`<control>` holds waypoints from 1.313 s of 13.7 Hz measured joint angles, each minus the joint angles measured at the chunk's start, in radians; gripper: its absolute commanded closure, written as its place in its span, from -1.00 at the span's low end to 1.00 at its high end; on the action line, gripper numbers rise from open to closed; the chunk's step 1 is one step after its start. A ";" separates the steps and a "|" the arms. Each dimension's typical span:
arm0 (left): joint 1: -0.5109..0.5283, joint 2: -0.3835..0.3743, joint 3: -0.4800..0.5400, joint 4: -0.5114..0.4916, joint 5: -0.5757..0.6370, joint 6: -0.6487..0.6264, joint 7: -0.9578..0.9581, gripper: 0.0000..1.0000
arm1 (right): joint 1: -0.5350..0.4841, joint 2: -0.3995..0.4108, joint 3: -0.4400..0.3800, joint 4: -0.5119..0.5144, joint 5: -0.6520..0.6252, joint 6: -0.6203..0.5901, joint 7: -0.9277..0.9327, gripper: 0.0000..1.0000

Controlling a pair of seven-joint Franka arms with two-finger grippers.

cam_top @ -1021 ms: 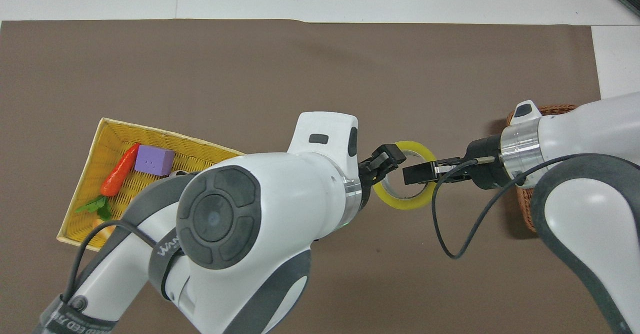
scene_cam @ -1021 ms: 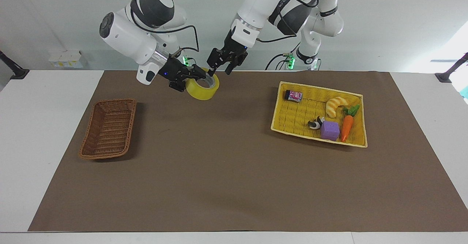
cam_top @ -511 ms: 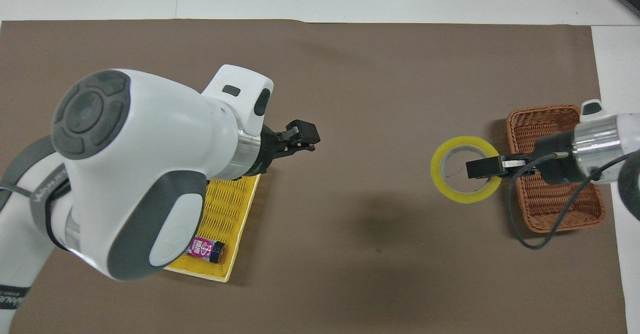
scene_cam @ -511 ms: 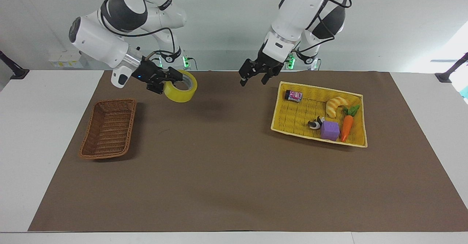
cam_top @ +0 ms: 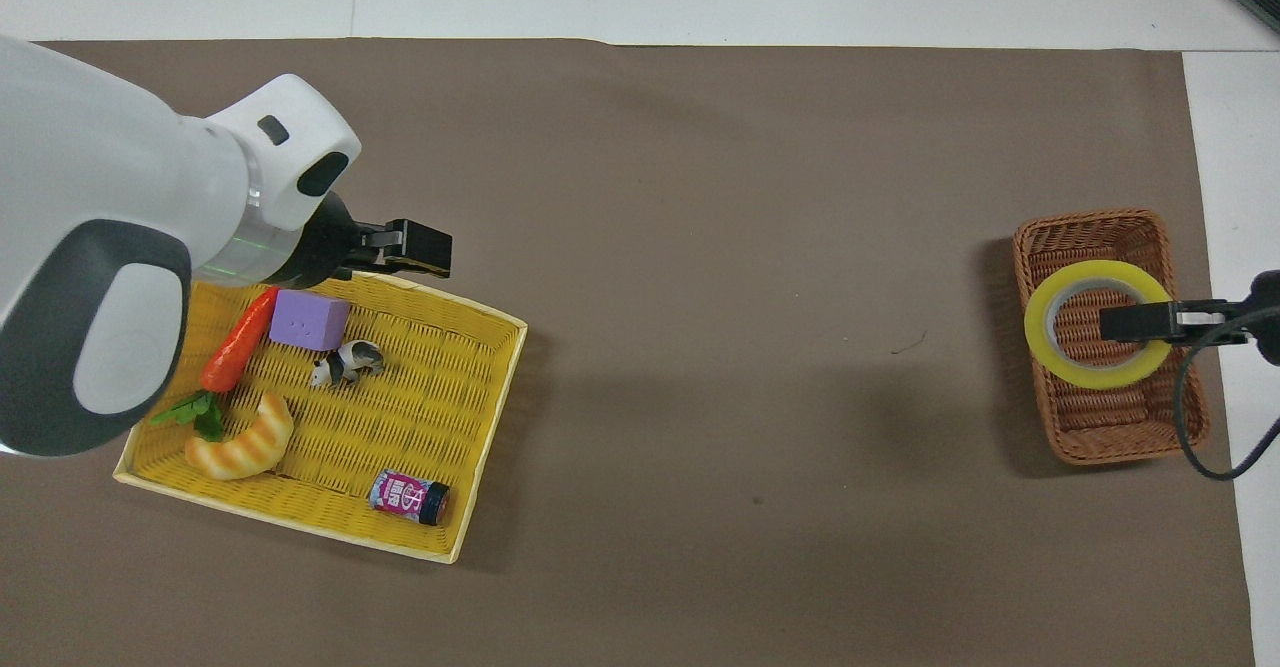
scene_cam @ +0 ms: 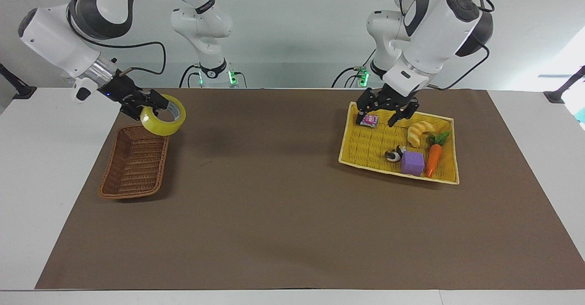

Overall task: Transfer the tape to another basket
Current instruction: 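Lower the tape into the wicker basket while the left gripper withdraws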

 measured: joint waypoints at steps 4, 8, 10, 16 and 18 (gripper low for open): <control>0.094 -0.005 0.000 0.001 0.115 -0.042 0.098 -1.00 | -0.059 0.082 -0.001 0.021 -0.022 0.057 0.004 1.00; 0.204 -0.038 0.000 0.001 0.119 -0.085 0.223 -1.00 | -0.076 0.133 -0.001 0.032 -0.023 0.082 0.002 1.00; 0.238 -0.062 0.000 0.002 0.129 -0.127 0.233 -1.00 | -0.089 0.158 -0.001 0.032 -0.024 0.095 0.000 1.00; 0.260 -0.107 0.002 0.095 0.182 -0.323 0.234 -1.00 | -0.133 0.279 -0.002 0.032 -0.025 0.143 -0.055 1.00; 0.277 -0.117 0.004 0.120 0.183 -0.368 0.234 -1.00 | -0.135 0.287 -0.002 0.032 -0.026 0.155 -0.077 1.00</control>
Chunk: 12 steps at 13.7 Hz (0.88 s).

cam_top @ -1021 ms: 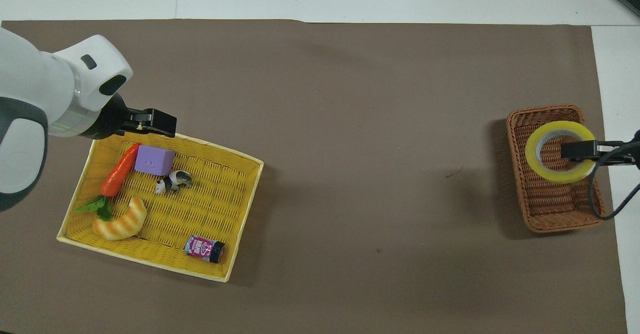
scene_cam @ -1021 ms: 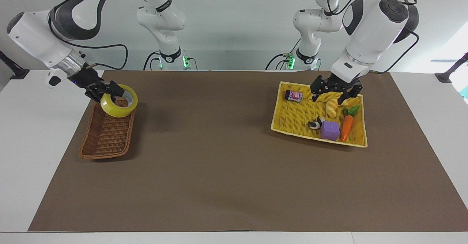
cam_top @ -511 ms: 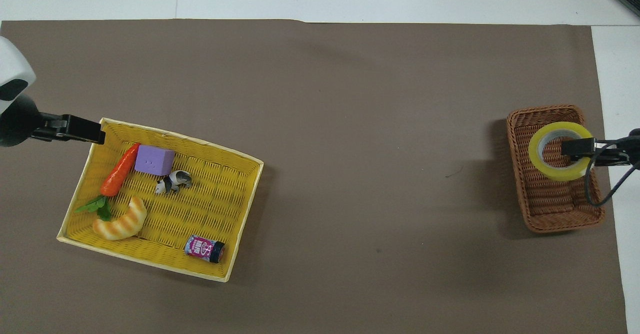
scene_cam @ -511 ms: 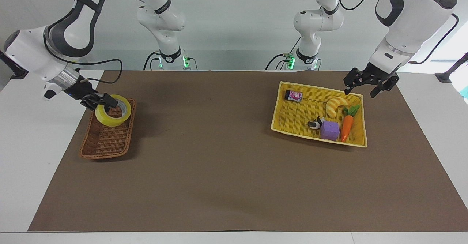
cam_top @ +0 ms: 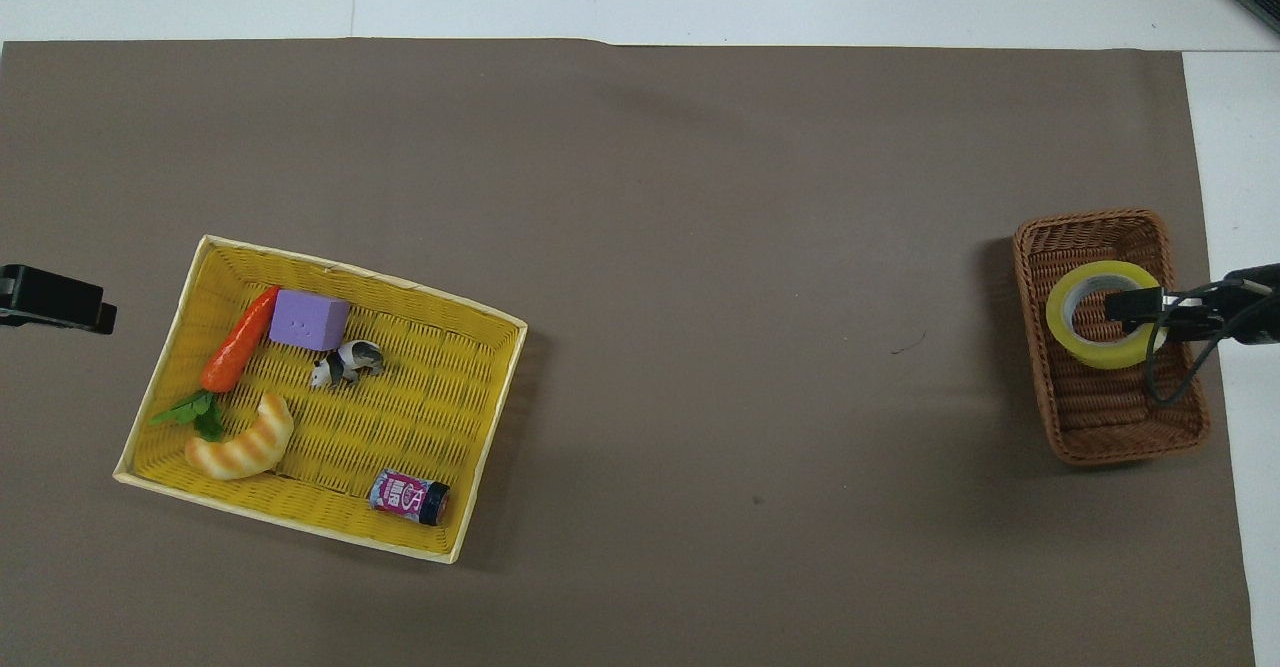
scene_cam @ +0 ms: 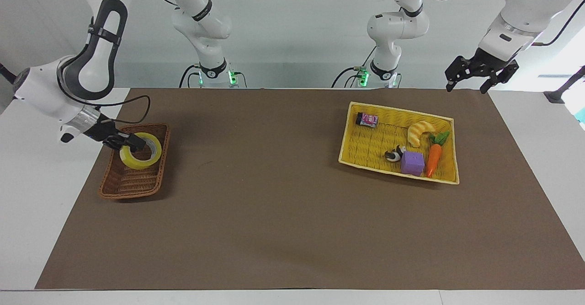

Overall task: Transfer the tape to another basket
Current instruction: 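Lower the tape into the wicker basket while the left gripper withdraws, then open the right gripper and release the tape in the wicker basket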

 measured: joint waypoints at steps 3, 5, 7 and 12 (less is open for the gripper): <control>0.006 -0.004 -0.001 0.000 0.000 -0.004 0.000 -1.00 | -0.030 0.023 -0.002 -0.005 -0.001 0.020 -0.111 1.00; 0.006 -0.004 -0.003 0.000 0.000 -0.010 0.000 -1.00 | -0.043 0.041 -0.002 -0.005 -0.001 0.028 -0.154 1.00; 0.006 -0.003 -0.003 0.000 0.000 -0.043 -0.001 -1.00 | -0.042 0.046 -0.001 -0.006 -0.001 0.031 -0.156 1.00; 0.006 0.004 -0.009 0.043 0.020 -0.093 -0.001 -1.00 | -0.042 0.056 0.001 -0.014 -0.001 0.031 -0.156 0.59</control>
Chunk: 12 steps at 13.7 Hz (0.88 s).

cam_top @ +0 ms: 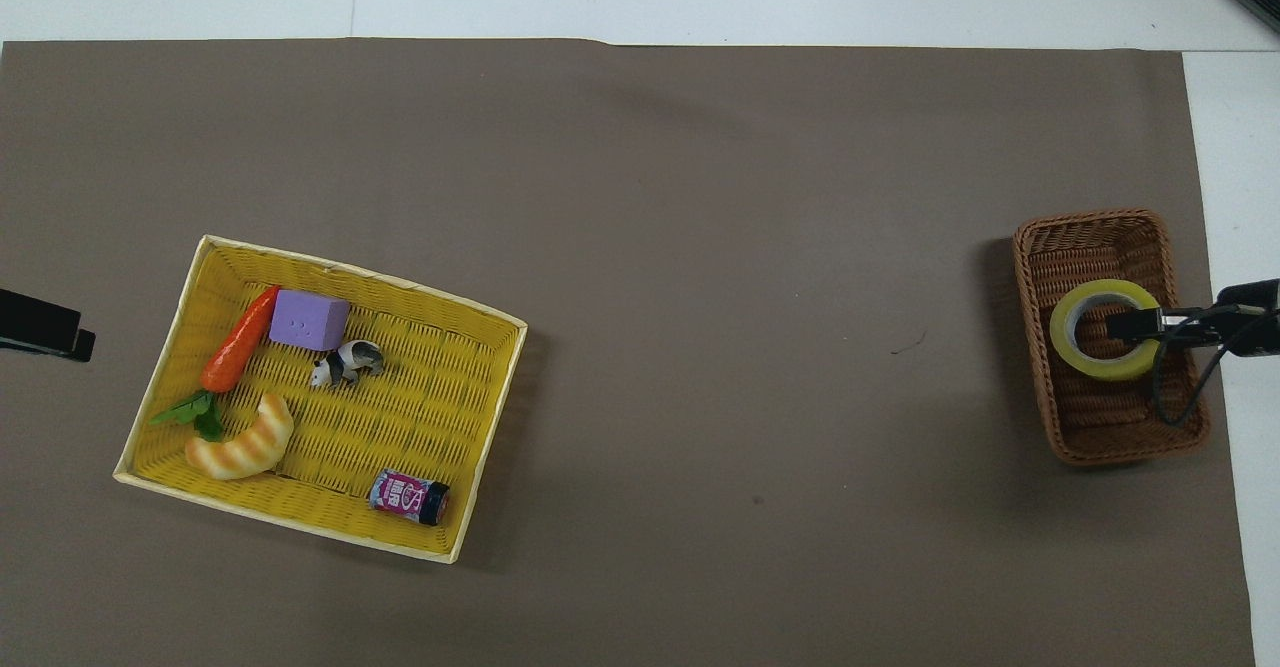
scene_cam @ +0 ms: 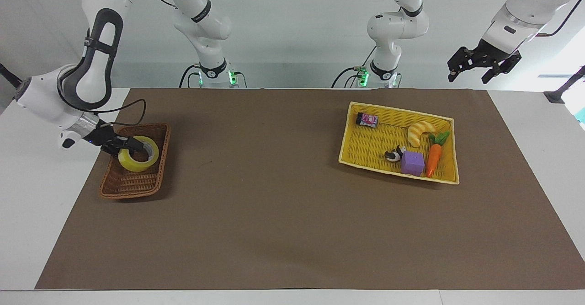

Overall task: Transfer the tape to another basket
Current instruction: 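Open the right gripper and release the tape in the wicker basket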

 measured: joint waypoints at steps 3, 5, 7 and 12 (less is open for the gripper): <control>-0.001 0.003 -0.010 0.017 0.009 -0.006 0.000 -1.00 | 0.000 0.003 0.000 -0.006 0.000 0.000 0.000 -1.00; -0.001 0.004 -0.011 0.017 0.009 -0.006 0.000 -1.00 | 0.000 0.003 0.000 -0.009 0.000 0.000 0.000 -1.00; -0.001 0.004 -0.012 0.017 0.009 -0.006 0.000 -1.00 | 0.000 0.003 0.000 -0.009 0.000 0.000 0.000 -1.00; -0.001 0.004 -0.013 0.017 0.009 -0.007 0.000 -1.00 | -0.006 0.003 -0.002 -0.009 0.000 0.000 0.000 -1.00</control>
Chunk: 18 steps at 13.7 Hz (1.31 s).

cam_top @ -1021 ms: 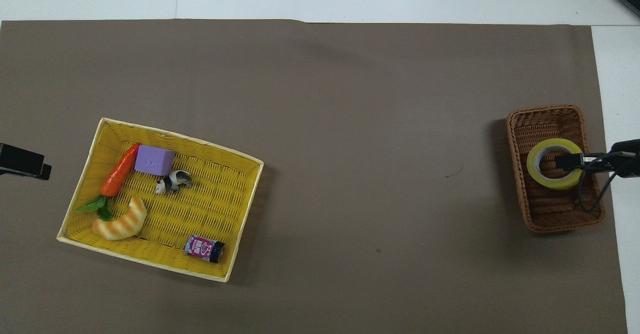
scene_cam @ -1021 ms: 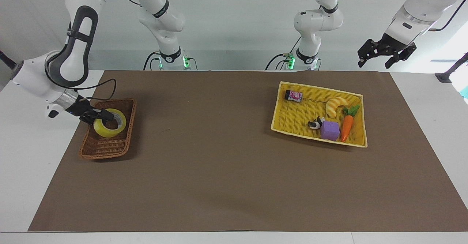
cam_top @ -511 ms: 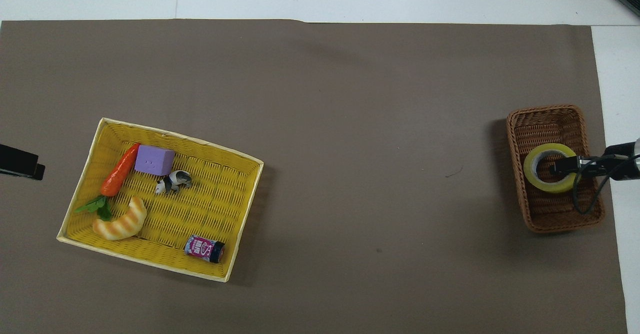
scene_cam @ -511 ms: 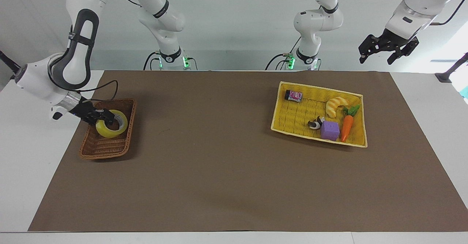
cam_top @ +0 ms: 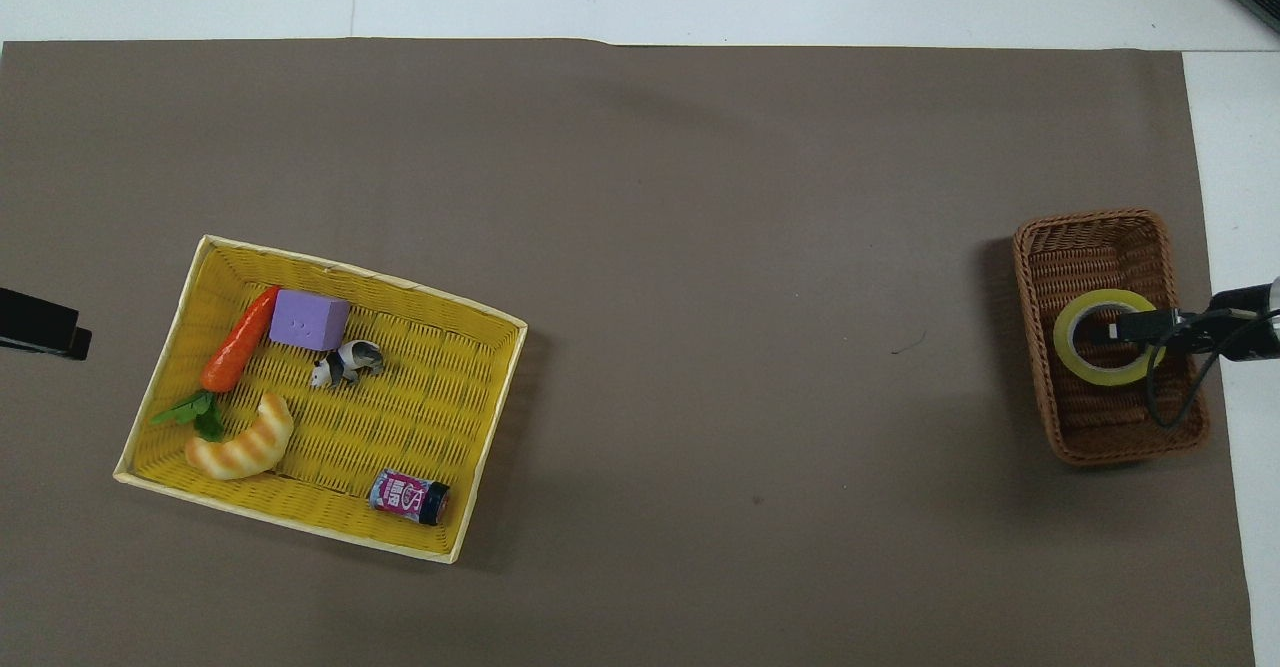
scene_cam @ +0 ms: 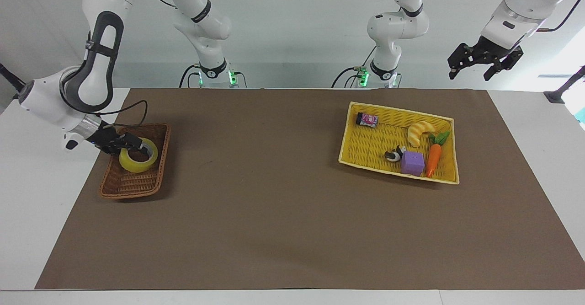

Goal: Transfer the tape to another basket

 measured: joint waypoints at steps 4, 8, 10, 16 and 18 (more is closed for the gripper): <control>0.000 0.001 0.000 -0.002 0.000 0.000 0.000 -1.00 | -0.025 -0.001 0.000 0.017 0.031 -0.023 -0.038 -1.00; 0.000 0.001 -0.002 -0.006 -0.001 -0.001 0.000 -1.00 | -0.023 -0.016 0.006 0.092 0.036 -0.070 -0.043 -1.00; 0.000 0.001 -0.002 -0.006 -0.001 -0.001 0.000 -1.00 | -0.018 -0.037 0.016 0.129 0.036 -0.086 -0.043 -1.00; 0.000 0.001 -0.002 -0.009 -0.001 -0.001 0.000 -1.00 | 0.065 -0.142 0.025 0.148 0.032 -0.095 -0.042 -1.00; 0.000 0.000 -0.004 -0.009 -0.001 -0.001 0.000 -1.00 | 0.095 -0.169 0.025 0.148 0.003 -0.095 -0.018 -1.00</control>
